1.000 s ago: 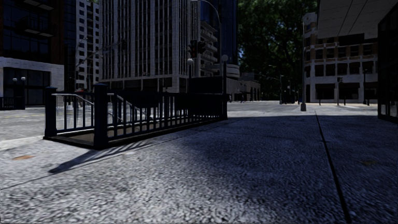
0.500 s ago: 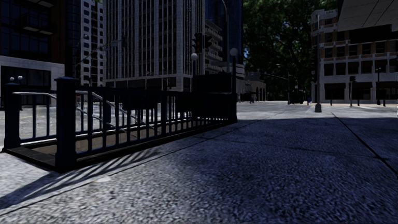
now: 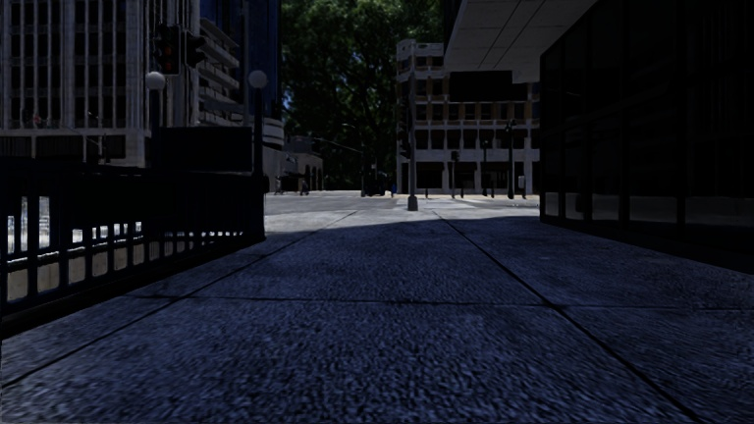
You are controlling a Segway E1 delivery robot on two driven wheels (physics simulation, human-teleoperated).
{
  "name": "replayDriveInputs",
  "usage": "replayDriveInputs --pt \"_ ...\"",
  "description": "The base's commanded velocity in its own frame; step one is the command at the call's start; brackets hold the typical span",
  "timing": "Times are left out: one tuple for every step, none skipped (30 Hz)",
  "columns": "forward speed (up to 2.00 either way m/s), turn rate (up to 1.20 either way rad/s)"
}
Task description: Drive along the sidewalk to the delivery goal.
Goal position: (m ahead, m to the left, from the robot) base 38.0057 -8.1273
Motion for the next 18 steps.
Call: replayDriveInputs --pt "2.00 -0.01" --pt "1.96 0.00" --pt "1.92 0.00" --pt "1.92 0.00" --pt "1.90 0.00" --pt "1.89 0.00" --pt "1.89 0.00" --pt "1.89 0.00" --pt "1.89 0.00" --pt "1.89 0.00" --pt "1.89 0.00" --pt "1.89 0.00" --pt "1.89 0.00" --pt "1.89 0.00" --pt "1.89 0.00" --pt "1.89 0.00" --pt "1.89 0.00" --pt "1.89 0.00"
